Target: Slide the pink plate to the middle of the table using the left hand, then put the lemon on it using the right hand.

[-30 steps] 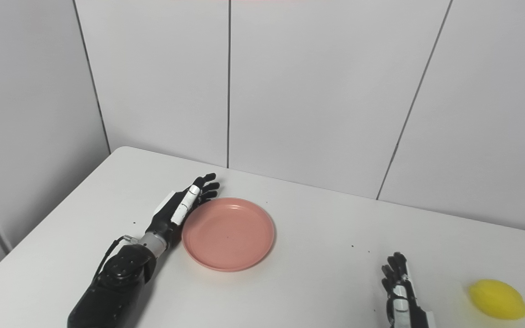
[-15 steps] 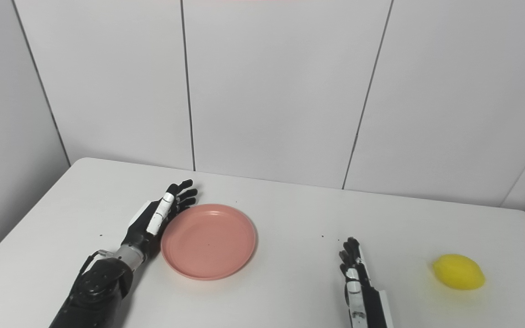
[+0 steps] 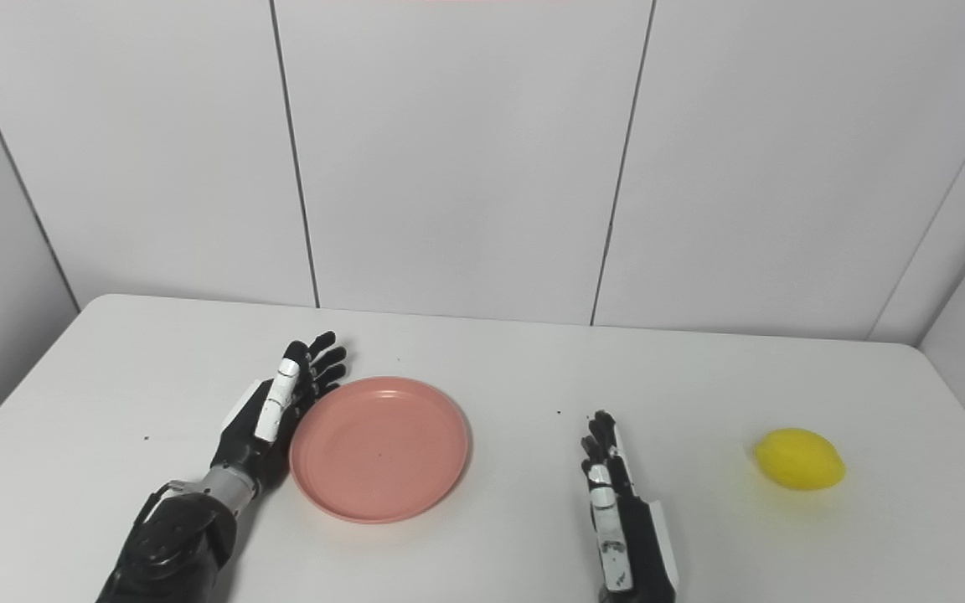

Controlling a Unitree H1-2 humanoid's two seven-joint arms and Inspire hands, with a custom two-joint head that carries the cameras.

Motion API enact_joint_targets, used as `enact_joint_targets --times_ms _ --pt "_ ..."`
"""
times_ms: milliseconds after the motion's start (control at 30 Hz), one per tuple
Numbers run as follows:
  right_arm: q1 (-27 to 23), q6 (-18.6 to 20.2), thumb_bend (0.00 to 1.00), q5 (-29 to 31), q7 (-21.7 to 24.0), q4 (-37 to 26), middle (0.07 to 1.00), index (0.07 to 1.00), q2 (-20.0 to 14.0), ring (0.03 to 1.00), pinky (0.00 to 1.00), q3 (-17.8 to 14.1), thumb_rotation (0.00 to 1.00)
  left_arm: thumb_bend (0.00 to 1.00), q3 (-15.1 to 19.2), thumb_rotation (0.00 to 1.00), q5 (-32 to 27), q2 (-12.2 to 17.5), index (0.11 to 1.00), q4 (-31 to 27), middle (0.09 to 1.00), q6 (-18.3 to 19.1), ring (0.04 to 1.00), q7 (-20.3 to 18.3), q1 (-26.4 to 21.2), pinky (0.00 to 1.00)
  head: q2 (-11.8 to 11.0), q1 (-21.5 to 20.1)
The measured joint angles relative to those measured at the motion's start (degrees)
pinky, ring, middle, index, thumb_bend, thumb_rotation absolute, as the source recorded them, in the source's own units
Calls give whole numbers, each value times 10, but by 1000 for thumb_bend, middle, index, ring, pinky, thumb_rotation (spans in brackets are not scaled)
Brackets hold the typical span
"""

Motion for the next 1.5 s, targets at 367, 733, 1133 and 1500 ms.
enact_joint_targets --times_ms 367,733,1133,1500 --pt "0 6 726 -5 -3 -1 996 993 1 999 1000 6 1000 695 10 1000 -22 -51 984 -52 979 20 982 10 39 989 3 -7" --pt "0 6 715 -14 -3 -1 994 989 1 993 1000 8 1000 672 1 1000 -9 -80 998 -54 993 -15 990 23 56 997 6 -25" --pt "-3 12 710 -15 -4 -5 997 995 2 997 1000 9 1000 638 -10 998 18 -125 988 -61 990 -55 990 69 78 990 11 -33" --pt "-5 26 747 -26 -12 -10 993 993 3 997 1000 9 1000 624 -36 1000 50 -117 1000 -75 1000 -50 1000 69 89 1000 11 -39"
